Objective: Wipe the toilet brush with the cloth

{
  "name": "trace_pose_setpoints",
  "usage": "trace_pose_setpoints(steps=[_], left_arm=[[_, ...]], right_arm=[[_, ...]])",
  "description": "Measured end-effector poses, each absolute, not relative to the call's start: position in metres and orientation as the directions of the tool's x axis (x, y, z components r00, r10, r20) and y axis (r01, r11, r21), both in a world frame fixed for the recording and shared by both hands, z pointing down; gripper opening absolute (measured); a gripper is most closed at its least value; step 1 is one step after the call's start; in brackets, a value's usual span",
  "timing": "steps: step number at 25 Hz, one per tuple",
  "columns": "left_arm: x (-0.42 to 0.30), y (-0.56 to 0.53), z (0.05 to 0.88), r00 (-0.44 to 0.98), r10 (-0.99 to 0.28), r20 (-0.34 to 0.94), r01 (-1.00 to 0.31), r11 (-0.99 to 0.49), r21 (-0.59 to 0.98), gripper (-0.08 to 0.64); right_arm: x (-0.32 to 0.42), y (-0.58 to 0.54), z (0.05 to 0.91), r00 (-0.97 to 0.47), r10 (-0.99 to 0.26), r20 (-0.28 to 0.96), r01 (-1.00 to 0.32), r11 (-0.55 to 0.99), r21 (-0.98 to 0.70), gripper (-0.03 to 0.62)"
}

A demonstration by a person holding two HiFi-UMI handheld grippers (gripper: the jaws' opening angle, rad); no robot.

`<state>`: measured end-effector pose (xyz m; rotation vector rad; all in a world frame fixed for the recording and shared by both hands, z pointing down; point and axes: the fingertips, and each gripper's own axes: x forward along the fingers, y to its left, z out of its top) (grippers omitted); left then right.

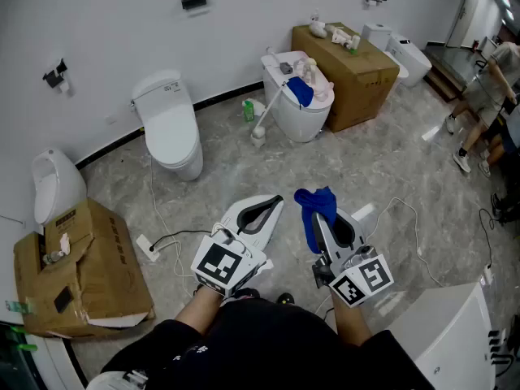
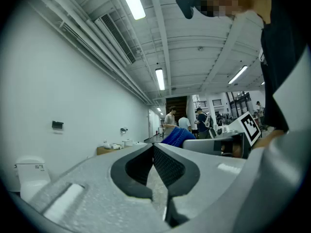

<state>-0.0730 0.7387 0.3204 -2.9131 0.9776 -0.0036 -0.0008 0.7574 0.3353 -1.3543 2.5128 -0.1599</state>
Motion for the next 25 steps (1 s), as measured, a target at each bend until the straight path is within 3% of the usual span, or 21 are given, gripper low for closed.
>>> trace_pose_setpoints(steps=[7, 13, 25], left_arm=[[-0.065, 0.741, 0.322, 0.798, -0.603, -0.012, -0.601, -0.793, -0.099, 0.005], [-0.069, 0.743, 0.321, 0.789, -0.614, -0.013, -0.612, -0.784, -0.102, 0.005], [-0.054, 0.745, 0.324, 0.765, -0.644, -0.003, -0.640, -0.760, -0.108, 0.005]], right_arm=[[0.007, 0.759, 0.338, -0.524, -0.830, -0.192, -0.800, 0.557, -0.224, 0.064], [-0.005, 0.766, 0.332, -0.558, -0.811, -0.176, -0.812, 0.577, -0.084, 0.064], [0.017, 0.769, 0.330, -0.578, -0.788, -0.210, -0.788, 0.607, -0.108, 0.064]])
